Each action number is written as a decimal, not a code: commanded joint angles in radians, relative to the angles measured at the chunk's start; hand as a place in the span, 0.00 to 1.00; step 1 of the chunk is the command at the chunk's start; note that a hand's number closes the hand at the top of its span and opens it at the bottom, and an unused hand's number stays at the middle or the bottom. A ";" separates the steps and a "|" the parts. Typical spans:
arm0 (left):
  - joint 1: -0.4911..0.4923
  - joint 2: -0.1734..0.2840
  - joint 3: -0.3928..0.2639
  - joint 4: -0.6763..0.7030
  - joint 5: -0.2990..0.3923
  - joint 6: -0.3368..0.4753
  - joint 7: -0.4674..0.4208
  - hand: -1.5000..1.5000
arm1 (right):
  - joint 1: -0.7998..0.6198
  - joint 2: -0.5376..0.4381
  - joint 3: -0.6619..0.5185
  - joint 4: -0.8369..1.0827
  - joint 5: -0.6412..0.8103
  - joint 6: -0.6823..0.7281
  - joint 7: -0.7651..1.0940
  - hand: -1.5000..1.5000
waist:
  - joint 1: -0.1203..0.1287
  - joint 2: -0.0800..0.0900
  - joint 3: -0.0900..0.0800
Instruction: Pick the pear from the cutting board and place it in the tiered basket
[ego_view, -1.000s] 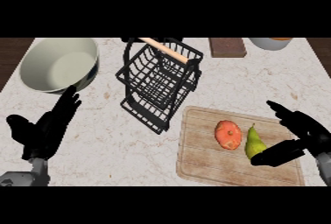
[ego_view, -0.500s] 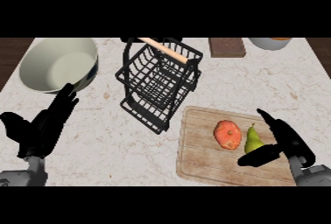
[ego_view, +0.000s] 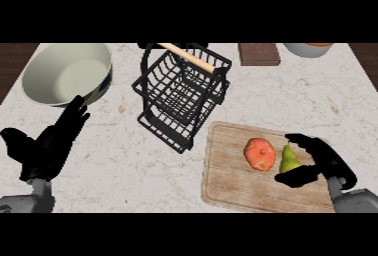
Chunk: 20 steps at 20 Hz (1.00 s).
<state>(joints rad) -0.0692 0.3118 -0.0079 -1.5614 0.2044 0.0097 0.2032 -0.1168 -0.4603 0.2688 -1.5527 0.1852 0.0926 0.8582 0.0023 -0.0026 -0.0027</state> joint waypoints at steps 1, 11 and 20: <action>0.031 -0.011 0.002 -0.019 -0.007 -0.012 -0.018 0.50 | 0.002 0.063 0.020 0.032 -0.058 0.073 0.001 1.00 | 0.003 0.003 0.003; -0.016 -0.042 0.027 0.061 -0.042 -0.028 -0.030 0.50 | 0.071 0.030 0.055 -0.050 0.136 0.103 -0.084 1.00 | -0.008 0.002 0.002; 0.059 -0.031 0.031 -0.044 -0.025 -0.035 0.014 0.50 | 0.219 -0.191 0.138 -0.197 0.609 -0.129 -0.139 1.00 | -0.030 -0.014 0.001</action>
<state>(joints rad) -0.0489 0.2756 0.0239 -1.5684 0.1689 -0.0138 0.2036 0.0206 -0.5367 0.3774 -1.6666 0.6219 0.0333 0.7366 -0.0181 -0.0105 -0.0043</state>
